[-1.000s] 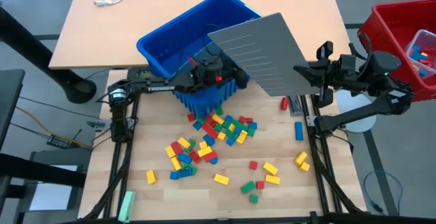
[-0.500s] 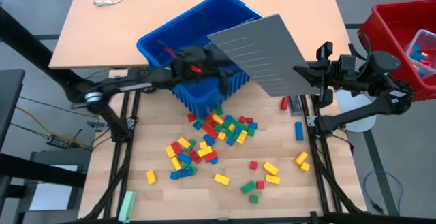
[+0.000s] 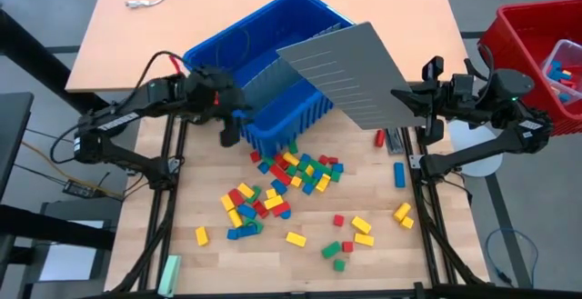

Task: Sort blocks
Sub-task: Assemble the blue bin using gray bin divider

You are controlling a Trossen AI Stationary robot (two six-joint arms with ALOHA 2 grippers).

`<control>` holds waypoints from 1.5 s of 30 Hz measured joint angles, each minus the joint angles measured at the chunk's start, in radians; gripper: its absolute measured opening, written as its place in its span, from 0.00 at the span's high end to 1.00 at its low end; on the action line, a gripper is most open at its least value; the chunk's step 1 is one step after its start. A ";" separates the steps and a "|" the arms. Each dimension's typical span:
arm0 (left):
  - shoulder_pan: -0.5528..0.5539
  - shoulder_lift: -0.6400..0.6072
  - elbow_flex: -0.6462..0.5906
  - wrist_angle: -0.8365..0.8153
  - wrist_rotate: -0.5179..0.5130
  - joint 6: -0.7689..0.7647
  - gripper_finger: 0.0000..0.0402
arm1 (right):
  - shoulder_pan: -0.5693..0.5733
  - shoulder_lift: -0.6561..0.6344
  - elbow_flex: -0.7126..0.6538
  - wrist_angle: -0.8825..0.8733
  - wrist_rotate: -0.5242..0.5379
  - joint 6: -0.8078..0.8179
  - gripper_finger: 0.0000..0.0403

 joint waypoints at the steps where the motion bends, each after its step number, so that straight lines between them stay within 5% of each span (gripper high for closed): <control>1: 0.000 0.000 0.000 -0.043 0.002 0.016 0.56 | 0.000 0.000 0.000 0.000 0.000 0.000 1.00; 8: -0.004 0.007 -0.001 -0.172 0.047 0.157 0.56 | 0.000 0.000 0.000 0.001 0.000 0.005 1.00; 15: -0.012 0.059 -0.001 -0.159 -0.073 0.347 0.56 | 0.000 0.009 0.000 0.001 0.009 0.021 1.00; 29: -0.015 0.194 -0.001 -0.214 -0.015 0.378 0.57 | 0.000 0.023 0.000 0.001 0.010 0.029 1.00; 42: -0.018 0.212 0.007 -0.090 0.009 0.267 0.97 | 0.000 0.024 0.000 -0.003 0.011 0.029 1.00; 45: -0.019 0.213 0.012 -0.024 0.013 0.252 0.98 | 0.000 0.024 0.000 -0.003 0.011 0.026 1.00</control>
